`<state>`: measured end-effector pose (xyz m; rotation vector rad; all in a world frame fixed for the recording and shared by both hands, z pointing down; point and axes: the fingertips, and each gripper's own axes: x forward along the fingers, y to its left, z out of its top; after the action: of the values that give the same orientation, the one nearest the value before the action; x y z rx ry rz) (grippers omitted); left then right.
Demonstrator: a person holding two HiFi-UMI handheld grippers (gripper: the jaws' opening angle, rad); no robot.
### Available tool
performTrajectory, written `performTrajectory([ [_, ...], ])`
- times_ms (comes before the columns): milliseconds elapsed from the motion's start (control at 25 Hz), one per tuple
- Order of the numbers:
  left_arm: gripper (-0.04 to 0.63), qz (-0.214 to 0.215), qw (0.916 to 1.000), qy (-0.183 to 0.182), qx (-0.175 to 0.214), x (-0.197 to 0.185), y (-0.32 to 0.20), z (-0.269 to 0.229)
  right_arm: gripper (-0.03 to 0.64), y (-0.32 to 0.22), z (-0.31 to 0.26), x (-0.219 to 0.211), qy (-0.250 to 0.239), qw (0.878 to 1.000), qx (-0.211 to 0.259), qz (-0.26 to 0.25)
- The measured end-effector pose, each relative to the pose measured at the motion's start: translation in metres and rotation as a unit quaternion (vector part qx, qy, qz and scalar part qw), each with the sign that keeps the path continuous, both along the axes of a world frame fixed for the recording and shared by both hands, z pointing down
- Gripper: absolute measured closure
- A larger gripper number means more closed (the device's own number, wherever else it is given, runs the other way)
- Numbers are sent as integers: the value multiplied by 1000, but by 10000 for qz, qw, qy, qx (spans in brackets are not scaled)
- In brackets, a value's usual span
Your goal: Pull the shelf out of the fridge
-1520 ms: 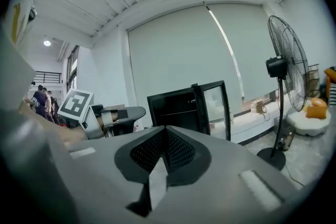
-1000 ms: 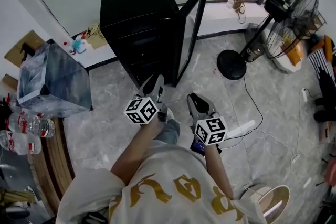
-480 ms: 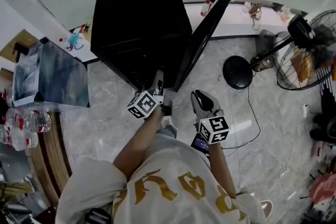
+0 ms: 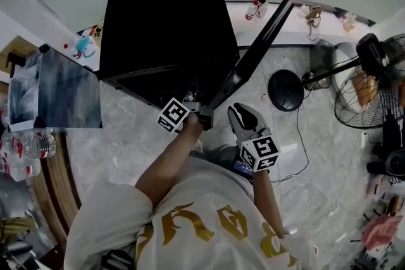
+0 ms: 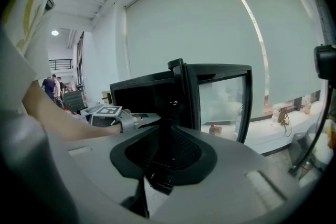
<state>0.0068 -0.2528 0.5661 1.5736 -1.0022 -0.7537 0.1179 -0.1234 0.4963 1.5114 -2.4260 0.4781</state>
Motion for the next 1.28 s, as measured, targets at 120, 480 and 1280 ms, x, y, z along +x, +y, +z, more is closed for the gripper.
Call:
performTrajectory([
  [120,354,-164,9996,208,-89,1,-11,6,518,-9,2,-4,117,9998,-15,-167],
  [480,342,-548,9965,624,-111,2,-36,11,515,-25,7,-13,-48,9976,-100,-689],
  [1280,462,-892,9928,802,-66,2,-80,19,525,-43,5,-10,-261,9932,51,-1137],
])
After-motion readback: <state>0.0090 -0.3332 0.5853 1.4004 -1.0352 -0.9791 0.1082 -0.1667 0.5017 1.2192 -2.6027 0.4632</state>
